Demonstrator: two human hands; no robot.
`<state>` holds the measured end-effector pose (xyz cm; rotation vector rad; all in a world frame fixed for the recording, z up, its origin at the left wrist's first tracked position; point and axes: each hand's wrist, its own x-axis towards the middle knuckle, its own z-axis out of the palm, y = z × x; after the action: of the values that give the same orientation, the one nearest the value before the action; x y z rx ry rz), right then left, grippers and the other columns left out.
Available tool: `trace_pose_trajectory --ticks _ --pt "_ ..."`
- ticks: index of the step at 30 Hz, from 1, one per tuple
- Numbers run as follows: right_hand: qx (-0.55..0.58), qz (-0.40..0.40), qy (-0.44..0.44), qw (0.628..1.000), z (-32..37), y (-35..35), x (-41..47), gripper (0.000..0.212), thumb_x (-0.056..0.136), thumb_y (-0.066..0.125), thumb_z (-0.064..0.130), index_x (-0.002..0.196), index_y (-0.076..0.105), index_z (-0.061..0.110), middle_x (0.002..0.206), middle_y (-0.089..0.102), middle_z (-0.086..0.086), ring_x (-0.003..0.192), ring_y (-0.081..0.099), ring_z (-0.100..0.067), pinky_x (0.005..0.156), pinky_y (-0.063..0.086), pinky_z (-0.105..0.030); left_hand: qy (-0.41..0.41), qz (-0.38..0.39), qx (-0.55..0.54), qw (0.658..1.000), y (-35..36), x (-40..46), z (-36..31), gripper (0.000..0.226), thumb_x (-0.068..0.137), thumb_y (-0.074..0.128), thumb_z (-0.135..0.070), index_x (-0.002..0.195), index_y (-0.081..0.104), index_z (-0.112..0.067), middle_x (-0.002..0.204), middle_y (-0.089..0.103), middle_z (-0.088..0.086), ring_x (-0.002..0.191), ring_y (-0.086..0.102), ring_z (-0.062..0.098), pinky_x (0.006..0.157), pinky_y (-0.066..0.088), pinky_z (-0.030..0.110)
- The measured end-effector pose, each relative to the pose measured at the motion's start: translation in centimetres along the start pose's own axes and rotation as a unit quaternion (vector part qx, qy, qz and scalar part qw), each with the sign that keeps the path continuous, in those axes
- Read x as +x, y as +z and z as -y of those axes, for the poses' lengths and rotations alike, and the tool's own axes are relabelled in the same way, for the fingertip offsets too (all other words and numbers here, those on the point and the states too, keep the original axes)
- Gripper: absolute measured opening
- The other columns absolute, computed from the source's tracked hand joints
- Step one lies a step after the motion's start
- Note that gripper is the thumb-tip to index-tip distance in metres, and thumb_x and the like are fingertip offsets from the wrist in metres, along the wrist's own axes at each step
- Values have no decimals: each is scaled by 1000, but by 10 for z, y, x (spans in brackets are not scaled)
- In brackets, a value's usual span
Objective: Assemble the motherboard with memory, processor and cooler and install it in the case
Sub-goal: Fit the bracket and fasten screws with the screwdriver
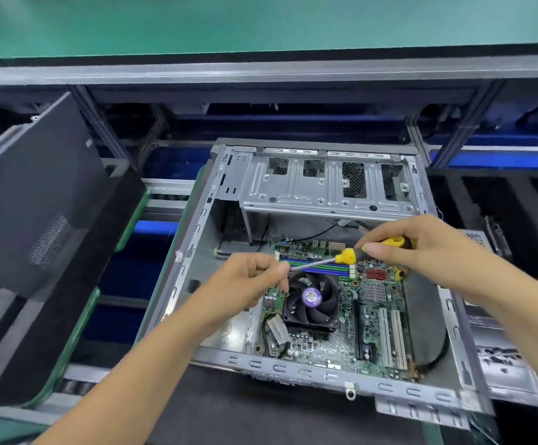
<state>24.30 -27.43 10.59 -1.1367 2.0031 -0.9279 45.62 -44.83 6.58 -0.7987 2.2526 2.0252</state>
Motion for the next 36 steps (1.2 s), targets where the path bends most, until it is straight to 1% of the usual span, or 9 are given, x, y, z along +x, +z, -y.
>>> trace_pose_trajectory --ticks 2,5,8,11,22,26,29,31,36 --pt "11 -37 6 999 -4 4 -1 17 80 61 48 82 74 37 64 65 3 59 55 -10 57 40 -26 -48 37 175 983 -7 2 6 27 89 62 -41 73 67 -20 50 39 -13 45 31 7 45 27 16" --pt "33 -75 23 996 -10 14 0 20 83 59 50 81 74 37 52 57 7 47 45 -1 55 33 -23 -163 139 478 852 4 13 18 14 83 71 -23 90 68 -11 82 65 -2 71 59 15 61 42 22" --pt "50 -57 19 997 -9 28 3 16 86 59 45 80 73 41 52 54 5 55 46 -12 56 34 -26 -233 208 571 759 25 30 33 36 81 73 -18 111 61 -1 93 65 7 92 63 27 78 51 34" --pt "34 -50 12 998 -12 37 6 19 88 59 43 81 75 35 53 52 2 52 43 -9 52 31 -20 -231 203 609 731 30 43 43 52 81 75 -27 123 52 -6 120 61 9 109 60 27 84 49 35" --pt "5 -36 1 999 -19 47 4 17 93 57 32 85 71 31 44 46 37 44 48 15 45 32 -2 -217 189 629 723 36 41 54 10 87 52 -8 96 51 -14 94 57 7 79 51 22 65 41 29" --pt "10 -56 4 998 -21 45 1 16 93 57 32 83 70 32 53 55 35 49 52 9 48 34 -4 -229 172 560 777 15 49 31 21 89 55 -21 73 46 -11 73 51 2 64 48 17 54 37 24" --pt "92 -97 26 991 -20 43 -2 19 95 53 31 86 67 23 69 70 15 48 54 -5 48 37 -15 -172 73 314 931 -4 48 0 17 92 51 -20 77 51 -13 62 44 -3 55 37 13 47 30 22" --pt "180 -100 44 978 -17 40 -7 22 97 49 31 93 64 16 75 73 -2 51 57 -15 48 38 -24 -117 72 45 990 0 38 -21 14 93 56 -15 79 54 -13 55 36 -7 49 27 10 44 24 18" --pt "376 11 31 926 6 42 -30 28 90 60 28 116 65 17 77 59 -3 71 53 -13 59 43 -19 38 146 -277 949 34 11 -48 10 80 72 -11 76 63 -10 51 32 -7 45 20 5 44 21 15"
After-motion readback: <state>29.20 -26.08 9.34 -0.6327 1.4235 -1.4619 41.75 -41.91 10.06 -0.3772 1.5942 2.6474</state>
